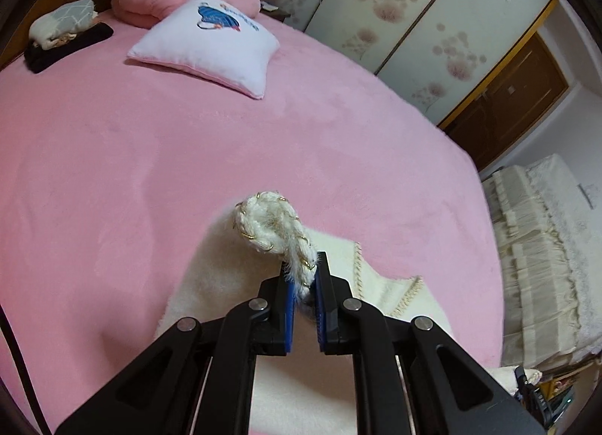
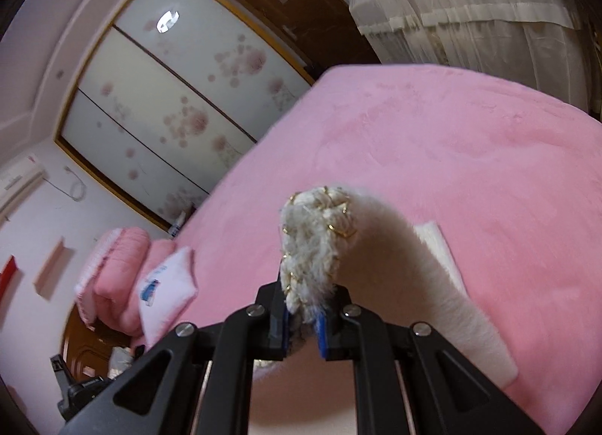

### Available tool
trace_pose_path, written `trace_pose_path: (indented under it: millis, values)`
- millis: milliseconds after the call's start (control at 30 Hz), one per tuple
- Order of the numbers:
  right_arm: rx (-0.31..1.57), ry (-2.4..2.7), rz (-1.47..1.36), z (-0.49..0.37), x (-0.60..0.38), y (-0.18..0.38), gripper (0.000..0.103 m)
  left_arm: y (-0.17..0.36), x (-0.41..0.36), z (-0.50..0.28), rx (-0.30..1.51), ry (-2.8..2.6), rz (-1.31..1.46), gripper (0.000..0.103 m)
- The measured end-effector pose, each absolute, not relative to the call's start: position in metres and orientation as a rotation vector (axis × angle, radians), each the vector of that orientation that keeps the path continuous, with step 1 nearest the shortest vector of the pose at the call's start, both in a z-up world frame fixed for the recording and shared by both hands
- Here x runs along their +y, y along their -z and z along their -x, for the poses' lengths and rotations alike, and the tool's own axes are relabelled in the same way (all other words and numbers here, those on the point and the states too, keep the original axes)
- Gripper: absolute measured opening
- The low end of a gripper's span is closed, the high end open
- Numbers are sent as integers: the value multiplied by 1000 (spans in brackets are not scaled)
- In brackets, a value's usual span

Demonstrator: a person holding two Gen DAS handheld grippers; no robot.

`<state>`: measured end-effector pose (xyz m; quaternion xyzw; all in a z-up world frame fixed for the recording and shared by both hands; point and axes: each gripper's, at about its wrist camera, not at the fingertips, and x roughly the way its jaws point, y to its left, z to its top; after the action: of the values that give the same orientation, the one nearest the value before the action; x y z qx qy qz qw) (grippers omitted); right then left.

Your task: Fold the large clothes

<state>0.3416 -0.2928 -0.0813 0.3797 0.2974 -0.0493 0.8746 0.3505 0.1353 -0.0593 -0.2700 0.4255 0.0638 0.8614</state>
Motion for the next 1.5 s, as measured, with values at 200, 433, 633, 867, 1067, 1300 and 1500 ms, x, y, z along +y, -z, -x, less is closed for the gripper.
trace_pose_path:
  millis: [200,433,633,867,1067,1300,1500]
  values:
    - [723,122,-789,-391,-306,113,10,88,133,-393,928,-182,569,7]
    - [881,188,-662,-444,-301,153,12,139,116,-448,1053,-242,498,10]
    - [918,217,-472,-467,-297,168,42,158,107,-469,1103,-224,434,45]
    - [877,138,-369,-455,-279,156,59,149,66,-438,1092,-211,237,72]
    - [997,-99,-522,-399,-230,173,47,173,39,-367,1245,-192,306,72]
    - [1129,-256,-528,-303,-159,194,9,191,10,-278,1329,-182,180,72]
    - [1146,-304,-460,-264,-137,195,7,200,-21,-238,1344,-47,70,41]
